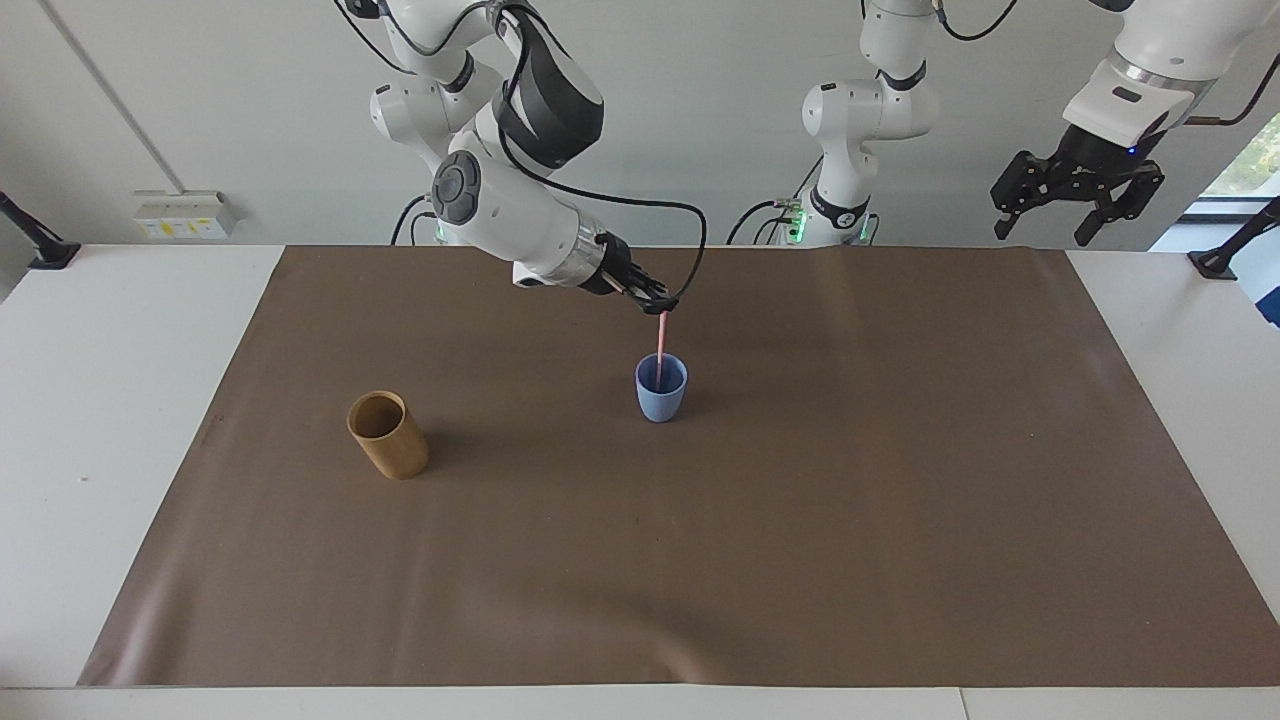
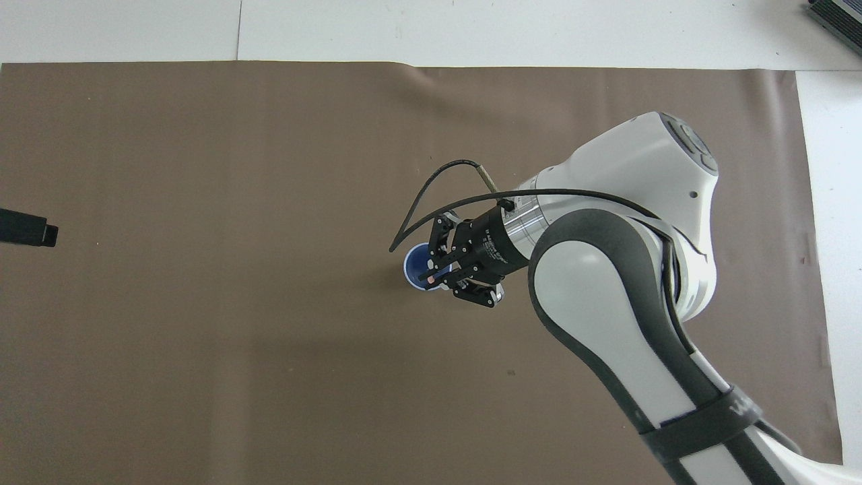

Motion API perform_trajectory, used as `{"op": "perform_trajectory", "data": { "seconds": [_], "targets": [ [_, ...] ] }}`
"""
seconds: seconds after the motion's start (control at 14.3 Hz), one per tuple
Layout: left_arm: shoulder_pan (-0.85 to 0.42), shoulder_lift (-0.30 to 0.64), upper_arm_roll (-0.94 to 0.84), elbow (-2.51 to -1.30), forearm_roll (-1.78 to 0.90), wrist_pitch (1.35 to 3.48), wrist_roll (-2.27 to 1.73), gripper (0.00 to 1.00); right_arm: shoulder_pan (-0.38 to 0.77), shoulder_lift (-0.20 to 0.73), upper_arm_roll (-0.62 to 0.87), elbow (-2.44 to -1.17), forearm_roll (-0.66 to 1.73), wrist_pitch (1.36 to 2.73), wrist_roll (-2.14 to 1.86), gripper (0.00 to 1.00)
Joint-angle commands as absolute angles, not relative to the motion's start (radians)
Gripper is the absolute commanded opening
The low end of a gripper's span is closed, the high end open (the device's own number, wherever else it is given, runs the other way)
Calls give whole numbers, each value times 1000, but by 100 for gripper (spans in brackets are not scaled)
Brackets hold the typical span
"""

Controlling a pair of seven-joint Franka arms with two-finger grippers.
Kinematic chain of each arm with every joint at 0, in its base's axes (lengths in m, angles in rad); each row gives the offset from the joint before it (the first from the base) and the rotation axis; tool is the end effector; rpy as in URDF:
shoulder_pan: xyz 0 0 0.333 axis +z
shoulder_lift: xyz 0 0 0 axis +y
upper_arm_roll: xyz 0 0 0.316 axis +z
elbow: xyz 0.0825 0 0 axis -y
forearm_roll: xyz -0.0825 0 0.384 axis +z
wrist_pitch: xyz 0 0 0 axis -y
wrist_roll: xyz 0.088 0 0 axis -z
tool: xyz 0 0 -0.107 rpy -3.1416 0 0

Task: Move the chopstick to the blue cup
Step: 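Lower the chopstick into the blue cup and open the right gripper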

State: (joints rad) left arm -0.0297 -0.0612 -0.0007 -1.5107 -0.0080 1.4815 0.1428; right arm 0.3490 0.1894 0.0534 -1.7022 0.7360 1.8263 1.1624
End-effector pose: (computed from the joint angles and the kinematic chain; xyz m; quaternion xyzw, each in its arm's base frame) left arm 0.5253 -0.0169 0.6777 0.9961 -0.0869 0.0162 0.0031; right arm 0.5485 0.2904 0.4932 -0.8264 0.4404 0.2682 0.2263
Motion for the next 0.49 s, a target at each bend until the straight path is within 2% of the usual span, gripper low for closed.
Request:
{"op": "perform_trajectory", "data": {
  "seconds": [0.0,0.42],
  "targets": [
    [-15,-66,-12,-1505,8,1463,146,100,334,169,51,-1678,724,1789,1161,100],
    [-15,-66,-12,-1505,8,1465,146,100,321,43,41,-1658,441,1724,1077,100]
  ]
}}
